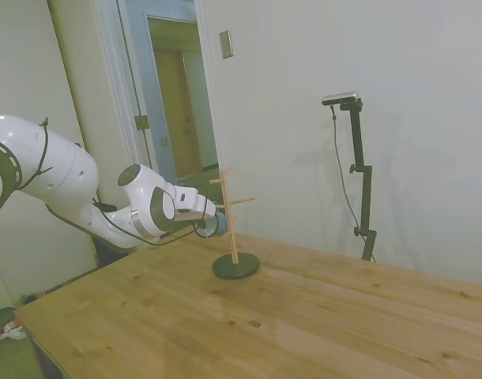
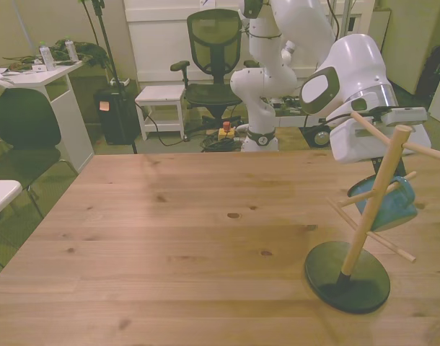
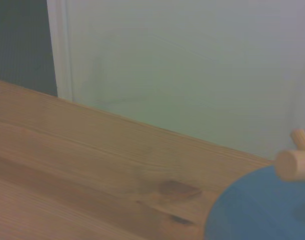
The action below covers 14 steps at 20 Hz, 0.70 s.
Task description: Unload the mug
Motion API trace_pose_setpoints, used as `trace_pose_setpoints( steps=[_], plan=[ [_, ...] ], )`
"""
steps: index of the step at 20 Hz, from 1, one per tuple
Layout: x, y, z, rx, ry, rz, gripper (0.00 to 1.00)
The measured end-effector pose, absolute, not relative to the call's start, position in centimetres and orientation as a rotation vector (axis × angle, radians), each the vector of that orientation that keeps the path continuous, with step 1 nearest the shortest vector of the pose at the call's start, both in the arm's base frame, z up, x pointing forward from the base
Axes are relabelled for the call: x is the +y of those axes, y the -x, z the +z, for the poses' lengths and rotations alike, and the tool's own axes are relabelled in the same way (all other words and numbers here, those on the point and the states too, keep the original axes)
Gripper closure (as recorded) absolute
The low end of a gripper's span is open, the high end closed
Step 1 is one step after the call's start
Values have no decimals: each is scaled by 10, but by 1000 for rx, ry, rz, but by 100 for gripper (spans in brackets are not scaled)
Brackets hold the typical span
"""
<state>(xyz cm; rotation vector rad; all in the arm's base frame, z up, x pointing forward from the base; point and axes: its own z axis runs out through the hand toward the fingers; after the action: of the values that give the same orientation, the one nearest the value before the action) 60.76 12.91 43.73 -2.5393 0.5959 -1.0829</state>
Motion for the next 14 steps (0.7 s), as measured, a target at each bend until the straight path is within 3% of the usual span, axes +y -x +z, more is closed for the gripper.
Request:
trace_pose_setpoints(
  steps=[14],
  plan=[
    [135,-590,446,529,2496,-1125,100]
  ],
)
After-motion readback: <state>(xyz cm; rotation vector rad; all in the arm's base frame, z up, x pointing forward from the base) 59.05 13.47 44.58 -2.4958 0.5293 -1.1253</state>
